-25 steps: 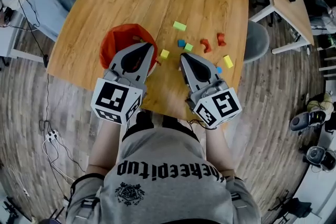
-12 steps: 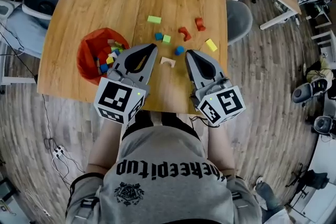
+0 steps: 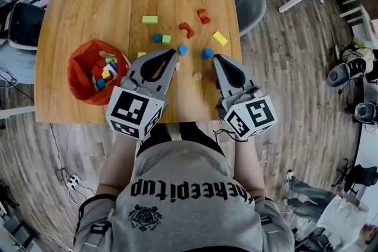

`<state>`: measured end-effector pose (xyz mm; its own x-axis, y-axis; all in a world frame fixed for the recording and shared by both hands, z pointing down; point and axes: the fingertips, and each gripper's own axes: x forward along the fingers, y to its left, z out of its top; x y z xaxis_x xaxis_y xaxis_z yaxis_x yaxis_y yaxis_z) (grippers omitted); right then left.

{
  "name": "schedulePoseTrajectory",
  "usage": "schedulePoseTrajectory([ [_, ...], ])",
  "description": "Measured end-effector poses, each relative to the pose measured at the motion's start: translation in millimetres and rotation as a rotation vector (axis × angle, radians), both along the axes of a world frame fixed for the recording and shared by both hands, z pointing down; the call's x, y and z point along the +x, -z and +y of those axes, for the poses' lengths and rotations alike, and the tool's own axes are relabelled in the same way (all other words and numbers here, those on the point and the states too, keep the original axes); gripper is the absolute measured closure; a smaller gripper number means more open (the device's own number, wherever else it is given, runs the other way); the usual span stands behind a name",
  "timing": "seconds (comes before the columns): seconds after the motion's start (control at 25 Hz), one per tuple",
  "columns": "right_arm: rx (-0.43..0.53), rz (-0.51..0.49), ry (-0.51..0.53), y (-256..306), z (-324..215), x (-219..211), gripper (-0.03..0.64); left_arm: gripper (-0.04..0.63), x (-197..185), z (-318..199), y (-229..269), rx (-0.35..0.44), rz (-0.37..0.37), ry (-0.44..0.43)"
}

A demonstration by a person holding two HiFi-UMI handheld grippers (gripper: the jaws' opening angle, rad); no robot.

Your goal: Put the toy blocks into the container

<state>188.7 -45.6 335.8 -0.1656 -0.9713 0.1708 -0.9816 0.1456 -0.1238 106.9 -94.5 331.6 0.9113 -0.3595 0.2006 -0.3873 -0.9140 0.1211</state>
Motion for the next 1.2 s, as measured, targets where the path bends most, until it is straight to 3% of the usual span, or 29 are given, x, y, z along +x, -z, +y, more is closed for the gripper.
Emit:
schedulePoseTrajectory([
  [0.44, -0.108, -0.015, -0.120, -43, 28, 40, 0.606, 0.581, 29, 17, -13, -0.031, -0.018, -0.072],
  [0.84, -0.233, -0.042, -0.072, -94, 33, 33, 0.600, 0.580, 35, 23, -27, -0.060, -0.033, -0.080],
  [1.2, -0.327, -0.052, -0.023, -130, 32, 21, 0.539, 0.580, 32, 24, -39, -0.097, -0.054, -0.064],
])
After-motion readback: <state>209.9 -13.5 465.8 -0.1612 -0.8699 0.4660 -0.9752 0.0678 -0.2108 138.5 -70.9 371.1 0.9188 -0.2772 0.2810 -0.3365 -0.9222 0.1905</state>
